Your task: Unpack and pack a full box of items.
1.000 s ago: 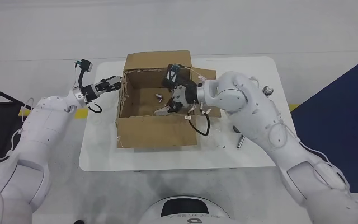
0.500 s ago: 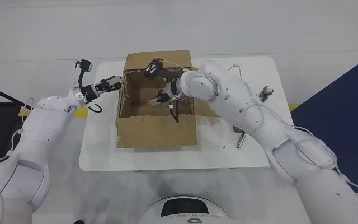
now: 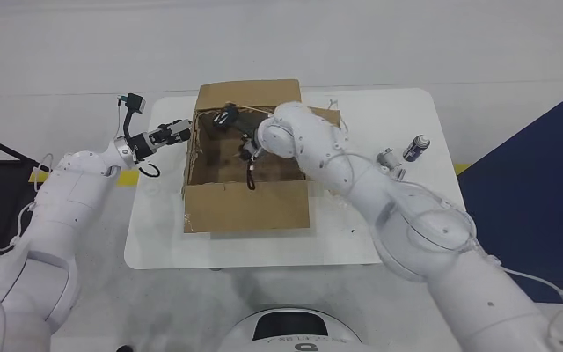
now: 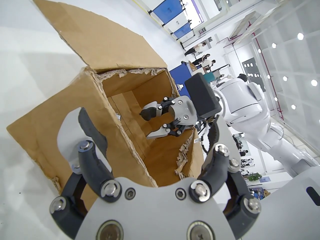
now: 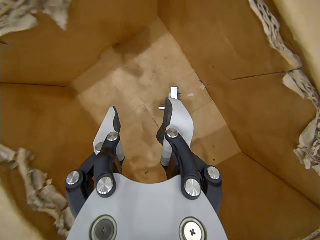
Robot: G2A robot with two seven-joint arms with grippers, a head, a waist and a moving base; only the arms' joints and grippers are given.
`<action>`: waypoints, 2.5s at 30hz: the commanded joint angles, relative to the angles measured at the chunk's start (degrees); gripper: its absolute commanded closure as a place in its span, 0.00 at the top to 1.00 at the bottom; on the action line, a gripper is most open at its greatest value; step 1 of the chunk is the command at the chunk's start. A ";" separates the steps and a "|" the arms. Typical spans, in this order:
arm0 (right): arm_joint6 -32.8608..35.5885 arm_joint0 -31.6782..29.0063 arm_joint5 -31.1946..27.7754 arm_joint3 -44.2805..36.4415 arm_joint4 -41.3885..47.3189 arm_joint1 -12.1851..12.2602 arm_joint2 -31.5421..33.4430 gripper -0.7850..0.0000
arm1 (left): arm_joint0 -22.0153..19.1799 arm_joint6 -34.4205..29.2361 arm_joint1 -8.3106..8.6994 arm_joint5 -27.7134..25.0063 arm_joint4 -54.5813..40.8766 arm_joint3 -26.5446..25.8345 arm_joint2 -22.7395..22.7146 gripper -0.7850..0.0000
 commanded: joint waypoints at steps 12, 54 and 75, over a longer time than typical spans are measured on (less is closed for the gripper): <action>-8.75 -0.28 -1.10 15.77 -3.36 -8.17 -1.37 0.45 | 0.00 0.00 0.00 0.00 0.00 0.00 0.00 1.00; -9.70 0.04 -0.25 20.26 -4.25 -9.67 -0.91 1.00 | 1.60 -2.69 -0.44 6.66 3.43 -6.10 0.99 1.00; -5.82 -1.80 -0.84 21.14 -4.99 -6.99 1.55 0.49 | 1.60 -2.69 -0.44 6.66 3.43 -6.10 0.99 1.00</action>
